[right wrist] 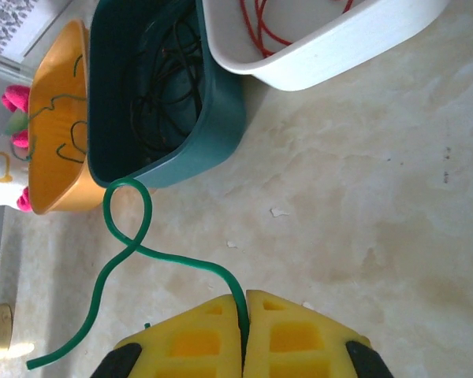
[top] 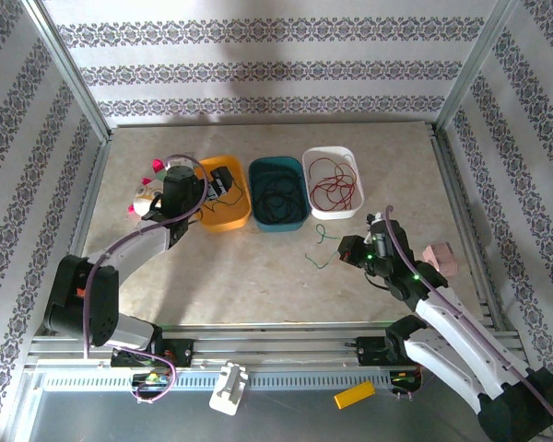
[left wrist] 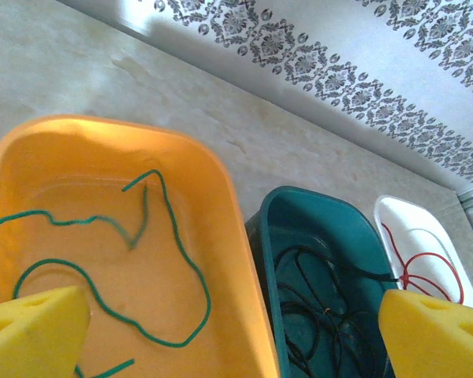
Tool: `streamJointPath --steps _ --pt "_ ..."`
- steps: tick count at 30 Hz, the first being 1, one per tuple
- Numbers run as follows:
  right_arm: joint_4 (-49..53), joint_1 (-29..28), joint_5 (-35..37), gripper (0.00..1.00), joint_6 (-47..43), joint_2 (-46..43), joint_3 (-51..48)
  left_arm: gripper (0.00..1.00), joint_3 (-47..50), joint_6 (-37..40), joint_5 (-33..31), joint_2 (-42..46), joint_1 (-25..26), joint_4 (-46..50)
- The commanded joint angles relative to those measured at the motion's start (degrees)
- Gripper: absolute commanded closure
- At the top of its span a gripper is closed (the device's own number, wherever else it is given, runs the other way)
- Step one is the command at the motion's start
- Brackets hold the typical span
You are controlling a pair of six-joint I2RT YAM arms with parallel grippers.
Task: Untangle the cables
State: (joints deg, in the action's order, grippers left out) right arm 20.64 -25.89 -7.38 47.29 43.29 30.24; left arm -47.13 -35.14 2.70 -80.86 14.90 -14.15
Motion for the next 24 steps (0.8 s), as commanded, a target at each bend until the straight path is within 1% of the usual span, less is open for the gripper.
streamJointPath --steps 1,7,11,13,16,18,21,24 --pt "-2.0 -1.9 1.4 1.0 -1.8 1.5 2.1 0.05 -0.7 2.2 -3.4 3.7 -0.2 9.6" --pt "-5.0 -5.1 1.6 1.0 -2.1 5.3 3.2 0.05 3.1 2.4 -5.0 9.0 -0.3 11.9" --pt "-5.9 -7.5 1.4 1.0 -2.6 7.7 4.2 0.05 3.5 1.8 -7.4 9.6 -0.6 15.7" --pt "-6.8 -9.1 1.2 1.0 -2.7 9.1 4.8 0.05 3.6 0.9 -8.7 9.9 -0.7 17.7" --pt "-8.1 -12.2 1.0 1.0 -3.2 11.8 7.1 0.05 6.1 -0.8 -10.1 12.6 -0.7 17.4" --pt "-9.1 -13.8 0.9 1.0 -3.5 14.3 9.4 0.05 8.1 -2.7 -13.2 15.4 -0.7 18.5" --pt "-11.3 -15.2 0.1 1.0 -3.5 20.1 13.9 0.05 11.2 -6.9 -20.4 20.4 -0.7 23.0" --pt "-13.1 -15.9 0.0 1.0 -3.7 28.3 20.9 0.05 14.2 -10.4 -26.4 25.2 -0.7 27.7"
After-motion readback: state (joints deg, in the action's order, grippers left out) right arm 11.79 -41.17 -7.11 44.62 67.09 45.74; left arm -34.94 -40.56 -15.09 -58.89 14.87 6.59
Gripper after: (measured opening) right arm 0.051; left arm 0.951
